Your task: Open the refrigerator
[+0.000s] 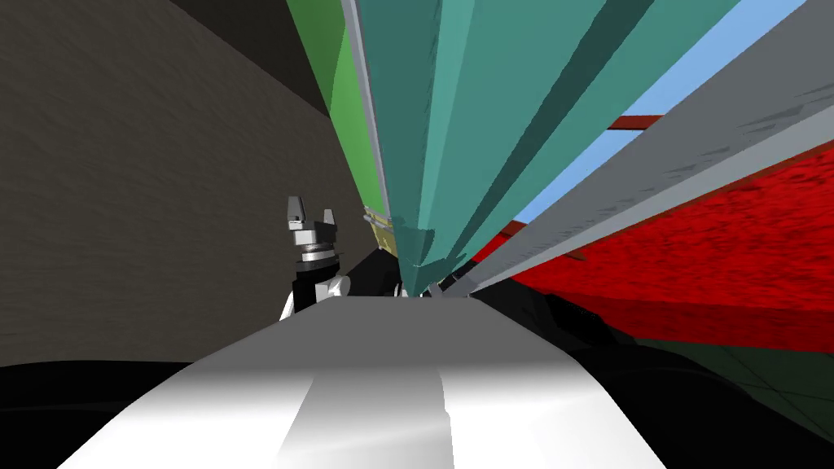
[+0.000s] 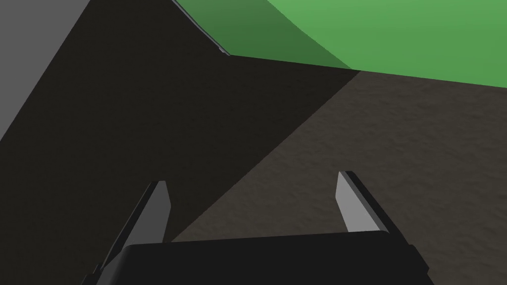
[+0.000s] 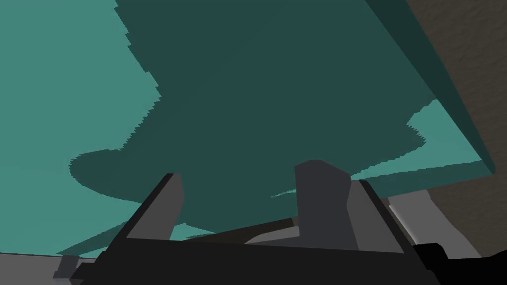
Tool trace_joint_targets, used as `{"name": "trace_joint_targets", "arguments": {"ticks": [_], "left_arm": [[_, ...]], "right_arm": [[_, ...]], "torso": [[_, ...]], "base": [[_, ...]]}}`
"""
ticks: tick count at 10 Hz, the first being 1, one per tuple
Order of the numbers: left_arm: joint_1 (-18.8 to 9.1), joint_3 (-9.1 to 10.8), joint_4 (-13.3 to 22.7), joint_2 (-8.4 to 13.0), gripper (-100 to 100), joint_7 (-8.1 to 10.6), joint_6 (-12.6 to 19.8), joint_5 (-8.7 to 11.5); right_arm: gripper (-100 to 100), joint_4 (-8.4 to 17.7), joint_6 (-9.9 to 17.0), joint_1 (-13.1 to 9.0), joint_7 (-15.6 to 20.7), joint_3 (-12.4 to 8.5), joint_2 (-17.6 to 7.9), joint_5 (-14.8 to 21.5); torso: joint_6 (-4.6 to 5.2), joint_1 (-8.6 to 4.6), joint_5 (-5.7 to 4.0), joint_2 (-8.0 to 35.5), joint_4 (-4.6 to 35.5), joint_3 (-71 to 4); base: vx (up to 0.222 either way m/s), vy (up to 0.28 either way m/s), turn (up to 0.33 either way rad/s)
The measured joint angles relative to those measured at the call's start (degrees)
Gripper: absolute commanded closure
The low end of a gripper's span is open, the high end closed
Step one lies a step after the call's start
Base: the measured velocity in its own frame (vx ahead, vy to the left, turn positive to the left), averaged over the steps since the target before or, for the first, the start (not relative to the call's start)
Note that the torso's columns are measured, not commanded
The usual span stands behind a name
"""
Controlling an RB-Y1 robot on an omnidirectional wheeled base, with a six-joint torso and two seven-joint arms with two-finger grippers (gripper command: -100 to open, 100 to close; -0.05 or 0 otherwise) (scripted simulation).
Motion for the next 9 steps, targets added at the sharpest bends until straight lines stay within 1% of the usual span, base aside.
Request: {"name": "trace_joint_targets", "arguments": {"ticks": [1,2,3,4,5,7,9], "left_arm": [[0.0,-0.01,0.0,0.0,0,0.0,0.0,0.0],[0.0,-0.02,0.0,0.0,0,0.0,0.0,0.0],[0.0,-0.02,0.0,0.0,0,0.0,0.0,0.0],[0.0,-0.02,0.0,0.0,0,0.0,0.0,0.0],[0.0,-0.02,0.0,0.0,0,0.0,0.0,0.0],[0.0,-0.02,0.0,0.0,0,0.0,0.0,0.0],[0.0,-0.01,0.0,0.0,0,0.0,0.0,0.0]], "right_arm": [[-100,-0.7,0.0,0.2,-0.8,-0.2,-0.7,-0.1],[-100,-2.1,1.1,0.7,-2.1,-0.7,-1.4,-0.2],[-100,-2.2,1.5,0.7,-3.0,-1.5,-2.2,-0.8],[-100,-2.9,2.3,0.9,-3.7,-1.7,-2.5,-0.7],[-100,-3.8,3.0,1.2,-4.4,-1.8,-2.7,-0.7],[-100,-4.3,3.6,1.2,-5.3,-2.0,-3.3,-0.7],[-100,-5.2,4.2,1.6,-6.1,-2.2,-3.6,-0.7]], "torso": [[-0.03,0.45,0.1,-0.1,0.0,0.0],[-0.13,0.88,0.27,-0.1,0.1,-0.2],[-0.15,0.9,0.35,0.0,0.2,-0.2],[-0.16,0.77,0.38,0.2,0.3,-0.3],[-0.07,0.56,0.46,0.5,0.5,-0.2],[0.05,0.25,0.53,0.8,0.8,-0.1],[0.03,0.35,0.65,0.9,0.9,-0.2]], "base": [[-0.038,0.053,-0.069],[-0.021,0.087,-0.033],[0.004,0.064,-0.008],[0.007,0.046,0.009],[0.006,0.033,0.003],[-0.005,0.024,-0.007],[-0.007,-0.005,-0.002]]}}
